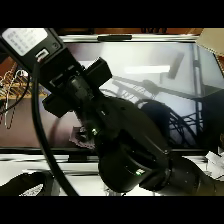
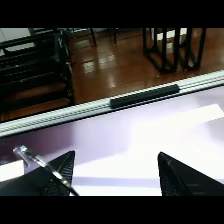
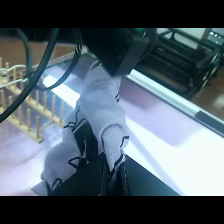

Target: Fold the shirts.

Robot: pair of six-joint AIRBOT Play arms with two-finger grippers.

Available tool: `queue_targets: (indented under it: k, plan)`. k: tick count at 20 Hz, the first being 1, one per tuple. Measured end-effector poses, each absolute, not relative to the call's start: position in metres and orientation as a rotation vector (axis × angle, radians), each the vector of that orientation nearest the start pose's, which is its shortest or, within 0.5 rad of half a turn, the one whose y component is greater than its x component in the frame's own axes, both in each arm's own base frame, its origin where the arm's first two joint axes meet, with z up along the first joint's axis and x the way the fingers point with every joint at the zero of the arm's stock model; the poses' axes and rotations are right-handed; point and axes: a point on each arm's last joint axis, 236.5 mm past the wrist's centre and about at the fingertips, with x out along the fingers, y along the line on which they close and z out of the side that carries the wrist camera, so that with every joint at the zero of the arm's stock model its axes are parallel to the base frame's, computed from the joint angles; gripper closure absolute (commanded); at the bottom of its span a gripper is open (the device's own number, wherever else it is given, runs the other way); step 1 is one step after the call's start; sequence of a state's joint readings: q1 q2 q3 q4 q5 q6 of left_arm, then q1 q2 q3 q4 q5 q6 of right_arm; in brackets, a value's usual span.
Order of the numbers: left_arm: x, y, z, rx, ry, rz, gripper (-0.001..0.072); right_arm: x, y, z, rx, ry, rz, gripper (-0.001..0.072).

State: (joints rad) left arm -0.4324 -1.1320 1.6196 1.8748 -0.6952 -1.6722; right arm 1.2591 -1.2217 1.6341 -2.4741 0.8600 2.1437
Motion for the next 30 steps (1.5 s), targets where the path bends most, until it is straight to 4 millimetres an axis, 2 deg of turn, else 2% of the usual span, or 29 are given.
queue_targets:
  k: [3,7,15,17,19,24,25,26,27,29,30]
  plan:
    - [0.439,-0.168,0.368,0.212,0.142,-0.280,0.0082,0.276,0.388,0.351,-0.326,0.074,0.611,0.0642]
    - [0.427,-0.170,0.371,0.253,0.145,-0.295,0.0088,0.282,0.376,0.359,-0.380,0.040,0.560,0.0641]
    - [0.418,-0.166,0.353,0.283,0.233,-0.296,0.0106,0.273,0.370,0.363,-0.321,0.073,0.596,0.0642]
    - [0.418,-0.165,0.351,0.210,0.254,-0.283,0.0103,0.272,0.368,0.370,-0.311,0.056,0.601,0.0642]
    - [0.417,-0.167,0.352,0.087,0.266,-0.278,0.0100,0.273,0.364,0.387,-0.325,-0.013,0.586,0.0641]
    - [0.413,-0.194,0.373,-0.221,0.228,-0.362,0.0091,0.276,0.353,0.419,-0.372,-0.145,0.531,0.0641]
    - [0.413,-0.196,0.378,-0.268,0.217,-0.373,0.0116,0.277,0.351,0.423,-0.381,-0.164,0.521,0.0642]
    - [0.414,-0.195,0.382,-0.302,0.208,-0.377,0.0254,0.277,0.351,0.426,-0.389,-0.176,0.514,0.0642]
    - [0.415,-0.193,0.385,-0.331,0.202,-0.376,0.0351,0.277,0.350,0.426,-0.393,-0.180,0.509,0.0641]
    - [0.420,-0.184,0.388,-0.392,0.199,-0.361,0.0345,0.279,0.348,0.427,-0.402,-0.181,0.498,0.0641]
    - [0.421,-0.181,0.389,-0.430,0.200,-0.355,0.0270,0.279,0.349,0.426,-0.404,-0.179,0.499,0.0642]
